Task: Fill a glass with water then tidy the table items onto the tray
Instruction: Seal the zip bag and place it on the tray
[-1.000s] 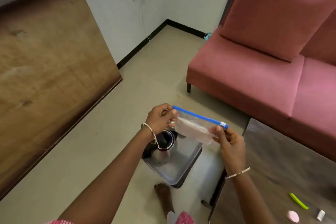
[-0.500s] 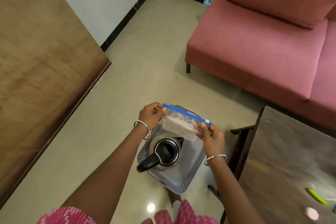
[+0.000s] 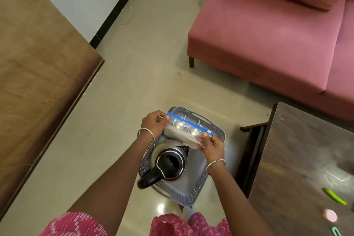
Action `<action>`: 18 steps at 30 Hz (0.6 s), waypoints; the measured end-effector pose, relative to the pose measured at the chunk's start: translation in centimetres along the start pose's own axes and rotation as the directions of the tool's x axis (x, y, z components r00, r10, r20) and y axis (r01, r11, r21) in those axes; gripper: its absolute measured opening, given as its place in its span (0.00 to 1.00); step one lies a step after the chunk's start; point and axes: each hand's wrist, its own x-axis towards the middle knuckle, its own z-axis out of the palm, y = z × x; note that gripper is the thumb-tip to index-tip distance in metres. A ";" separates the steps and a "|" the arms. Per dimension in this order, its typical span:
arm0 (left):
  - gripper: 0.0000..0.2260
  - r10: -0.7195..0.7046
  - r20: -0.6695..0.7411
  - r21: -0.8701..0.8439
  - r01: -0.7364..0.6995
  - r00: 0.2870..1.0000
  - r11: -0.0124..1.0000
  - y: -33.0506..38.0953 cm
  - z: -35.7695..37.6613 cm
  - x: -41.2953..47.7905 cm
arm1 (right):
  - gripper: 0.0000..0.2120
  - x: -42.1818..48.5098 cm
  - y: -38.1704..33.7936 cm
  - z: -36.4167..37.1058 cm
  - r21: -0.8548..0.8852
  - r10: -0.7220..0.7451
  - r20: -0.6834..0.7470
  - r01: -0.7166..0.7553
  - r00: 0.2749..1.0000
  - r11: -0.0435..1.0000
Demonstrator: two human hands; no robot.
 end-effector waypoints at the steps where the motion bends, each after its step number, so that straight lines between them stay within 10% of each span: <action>1: 0.03 -0.005 -0.005 0.006 0.005 1.000 1.000 0.0 0.1 0.0 | 0.13 0.2 0.1 -0.1 -0.010 0.006 -0.003 -0.006 1.000 1.000; 11: 0.18 -0.055 -0.158 0.040 0.062 0.986 0.997 -1.1 -0.3 -2.4 | 0.24 0.0 -0.1 -1.6 0.064 0.136 0.042 -0.139 0.990 0.988; 18: 0.10 -0.033 -0.217 0.023 0.038 0.976 0.999 -0.9 -0.7 -5.6 | 0.28 -0.9 -1.2 -3.1 0.053 0.108 0.169 -0.118 0.980 0.992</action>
